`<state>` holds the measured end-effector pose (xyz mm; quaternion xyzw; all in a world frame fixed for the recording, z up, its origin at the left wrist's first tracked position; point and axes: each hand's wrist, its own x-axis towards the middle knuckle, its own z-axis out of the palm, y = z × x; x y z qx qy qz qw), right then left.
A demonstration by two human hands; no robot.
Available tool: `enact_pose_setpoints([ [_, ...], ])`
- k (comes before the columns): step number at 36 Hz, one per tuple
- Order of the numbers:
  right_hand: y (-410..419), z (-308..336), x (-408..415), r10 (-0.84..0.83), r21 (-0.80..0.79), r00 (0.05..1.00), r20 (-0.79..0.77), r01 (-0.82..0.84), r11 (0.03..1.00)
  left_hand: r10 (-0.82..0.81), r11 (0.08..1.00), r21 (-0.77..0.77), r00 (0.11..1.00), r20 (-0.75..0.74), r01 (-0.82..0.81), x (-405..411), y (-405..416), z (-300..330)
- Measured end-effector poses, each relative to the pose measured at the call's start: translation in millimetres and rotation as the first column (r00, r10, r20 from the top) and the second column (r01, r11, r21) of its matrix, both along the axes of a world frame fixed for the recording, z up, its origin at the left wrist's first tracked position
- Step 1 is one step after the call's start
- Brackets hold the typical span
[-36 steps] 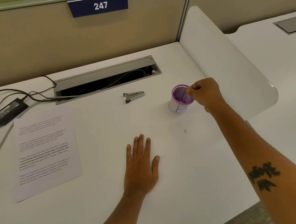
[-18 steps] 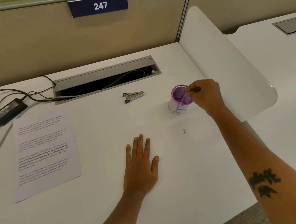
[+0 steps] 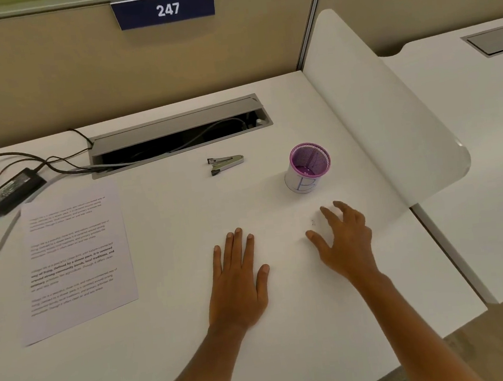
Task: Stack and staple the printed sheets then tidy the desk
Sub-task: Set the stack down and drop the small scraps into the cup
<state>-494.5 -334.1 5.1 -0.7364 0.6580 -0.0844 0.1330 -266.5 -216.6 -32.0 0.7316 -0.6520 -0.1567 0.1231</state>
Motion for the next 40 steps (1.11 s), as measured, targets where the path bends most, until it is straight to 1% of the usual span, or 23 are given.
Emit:
enact_pose_setpoints([
  [3,12,-10,0,0.016,0.032,0.99,-0.139,-0.012,0.999,0.0,1.0,-0.004,1.0,0.002,0.0,0,0,-1],
  [6,20,-19,5,0.058,0.05,0.981,-0.187,-0.049,0.998,0.001,1.0,-0.009,1.0,-0.004,-0.001,0,0,-1],
  [12,19,-22,15,0.121,0.092,0.978,-0.167,-0.107,0.99,0.004,1.0,-0.015,1.0,-0.01,-0.004,0,0,-2],
  [14,18,-21,15,0.11,0.091,0.983,-0.149,-0.097,0.991,0.005,1.0,-0.021,1.0,-0.013,-0.005,0,1,-2],
  [19,27,-18,13,-0.009,0.08,0.994,-0.109,0.017,0.997,0.008,1.0,-0.02,1.0,-0.013,-0.008,-1,0,-2],
  [27,33,-27,31,0.047,0.076,0.989,-0.143,-0.037,0.996,0.009,1.0,-0.018,1.0,-0.009,-0.009,-1,0,-4],
  [30,21,-25,30,0.033,0.057,0.996,-0.083,-0.028,0.998,0.008,1.0,-0.017,1.0,-0.009,-0.008,-1,0,-3],
  [32,12,-23,23,0.008,-0.027,1.0,-0.008,-0.008,1.0,0.007,1.0,-0.018,1.0,-0.008,-0.007,0,0,-3],
  [34,2,-23,14,-0.002,-0.078,0.995,0.095,0.01,0.997,0.005,1.0,-0.018,1.0,-0.012,-0.006,0,0,-3],
  [36,-10,-22,8,0.013,-0.08,0.982,0.189,0.002,0.997,0.003,1.0,-0.015,1.0,-0.013,-0.004,0,0,-3],
  [40,-31,-22,2,0.102,-0.088,0.962,0.252,-0.082,0.993,0.003,1.0,-0.016,1.0,-0.01,-0.003,-1,0,-3],
])
